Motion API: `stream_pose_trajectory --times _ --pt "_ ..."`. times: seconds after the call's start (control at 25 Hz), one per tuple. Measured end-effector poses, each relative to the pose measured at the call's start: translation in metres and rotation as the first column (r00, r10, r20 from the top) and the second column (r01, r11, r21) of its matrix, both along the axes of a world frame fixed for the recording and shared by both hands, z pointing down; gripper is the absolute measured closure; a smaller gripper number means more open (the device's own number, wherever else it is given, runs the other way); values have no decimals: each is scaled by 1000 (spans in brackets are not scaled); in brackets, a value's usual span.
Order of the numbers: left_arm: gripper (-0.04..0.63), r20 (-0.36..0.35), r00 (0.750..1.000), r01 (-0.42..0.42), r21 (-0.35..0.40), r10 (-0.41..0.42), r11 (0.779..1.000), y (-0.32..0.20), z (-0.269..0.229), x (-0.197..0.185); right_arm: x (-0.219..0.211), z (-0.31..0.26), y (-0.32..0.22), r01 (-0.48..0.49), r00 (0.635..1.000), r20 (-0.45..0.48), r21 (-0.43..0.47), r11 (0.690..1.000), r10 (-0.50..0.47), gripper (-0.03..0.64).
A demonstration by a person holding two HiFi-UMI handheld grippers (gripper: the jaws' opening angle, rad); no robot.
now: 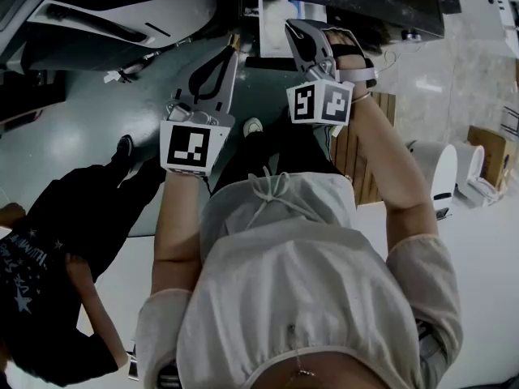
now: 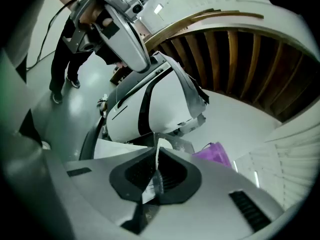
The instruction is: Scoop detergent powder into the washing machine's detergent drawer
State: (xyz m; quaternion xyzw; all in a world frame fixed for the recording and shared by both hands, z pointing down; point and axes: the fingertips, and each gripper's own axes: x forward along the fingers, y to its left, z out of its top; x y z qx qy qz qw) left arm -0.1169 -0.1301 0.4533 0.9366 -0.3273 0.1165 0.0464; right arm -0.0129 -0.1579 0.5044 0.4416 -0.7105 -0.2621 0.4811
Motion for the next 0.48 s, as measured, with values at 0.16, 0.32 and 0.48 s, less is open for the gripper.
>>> stream_pose_trajectory --times 0.16,0.32,0.48 --pt "572 2 1000 4 7 -4 1000 1 -2 -2 1 -3 1 8 1000 -25 22 1000 -8 603" --pt "572 10 1000 9 20 -9 1000 -1 -7 -3 2 -5 2 -14 998 60 -4 1000 15 603" --pt "572 28 1000 12 52 -14 999 -3 -17 -2 7 -21 4 -83 958 270 -67 994 98 604"
